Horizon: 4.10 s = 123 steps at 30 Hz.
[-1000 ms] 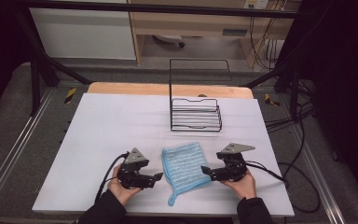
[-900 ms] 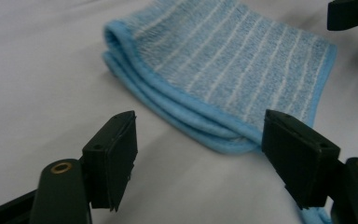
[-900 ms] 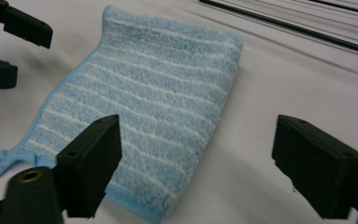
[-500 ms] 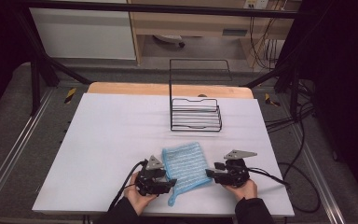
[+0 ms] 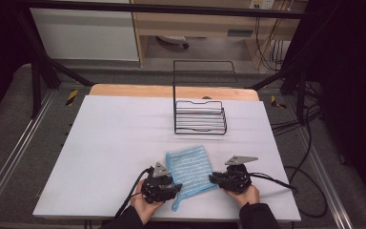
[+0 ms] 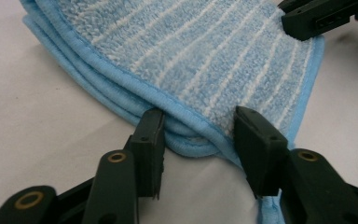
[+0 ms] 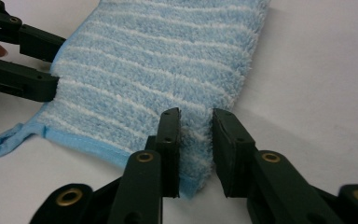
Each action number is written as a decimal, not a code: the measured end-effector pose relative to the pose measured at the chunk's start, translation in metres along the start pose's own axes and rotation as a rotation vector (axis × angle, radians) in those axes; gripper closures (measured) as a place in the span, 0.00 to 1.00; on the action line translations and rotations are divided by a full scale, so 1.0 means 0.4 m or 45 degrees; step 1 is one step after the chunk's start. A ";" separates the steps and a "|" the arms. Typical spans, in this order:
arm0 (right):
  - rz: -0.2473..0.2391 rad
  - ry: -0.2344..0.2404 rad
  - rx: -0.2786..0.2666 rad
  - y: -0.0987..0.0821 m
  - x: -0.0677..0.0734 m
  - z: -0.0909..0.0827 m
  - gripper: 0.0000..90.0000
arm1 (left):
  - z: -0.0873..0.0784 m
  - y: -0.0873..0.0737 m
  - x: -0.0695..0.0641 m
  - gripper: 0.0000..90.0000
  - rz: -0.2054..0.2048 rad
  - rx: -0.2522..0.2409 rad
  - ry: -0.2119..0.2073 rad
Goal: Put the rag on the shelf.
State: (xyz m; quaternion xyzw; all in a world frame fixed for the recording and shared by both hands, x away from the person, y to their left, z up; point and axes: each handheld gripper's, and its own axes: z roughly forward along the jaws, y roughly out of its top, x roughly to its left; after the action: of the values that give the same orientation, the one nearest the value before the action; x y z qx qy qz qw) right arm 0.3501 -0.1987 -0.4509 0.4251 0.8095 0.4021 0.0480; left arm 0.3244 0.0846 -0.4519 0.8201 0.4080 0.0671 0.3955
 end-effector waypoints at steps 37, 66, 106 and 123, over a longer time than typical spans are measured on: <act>0.111 -0.022 -0.054 -0.004 0.095 0.005 0.95 | -0.054 0.023 0.073 0.84 0.045 0.064 -0.114; 0.052 -0.109 -0.009 -0.027 0.064 0.003 0.72 | 0.026 -0.001 -0.048 0.62 0.055 -0.030 0.037; -0.022 -0.091 -0.108 -0.022 0.164 0.020 0.39 | -0.098 0.003 0.078 0.60 0.139 0.098 -0.074; -0.140 -0.096 -0.205 0.043 0.071 -0.015 0.07 | -0.120 0.109 0.151 0.19 0.054 -0.065 -0.013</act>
State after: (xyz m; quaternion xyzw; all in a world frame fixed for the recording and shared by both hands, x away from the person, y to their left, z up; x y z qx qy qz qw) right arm 0.3408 -0.1763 -0.4276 0.3895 0.7944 0.4463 0.1343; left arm 0.3702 0.1414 -0.4015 0.8187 0.3865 0.0817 0.4168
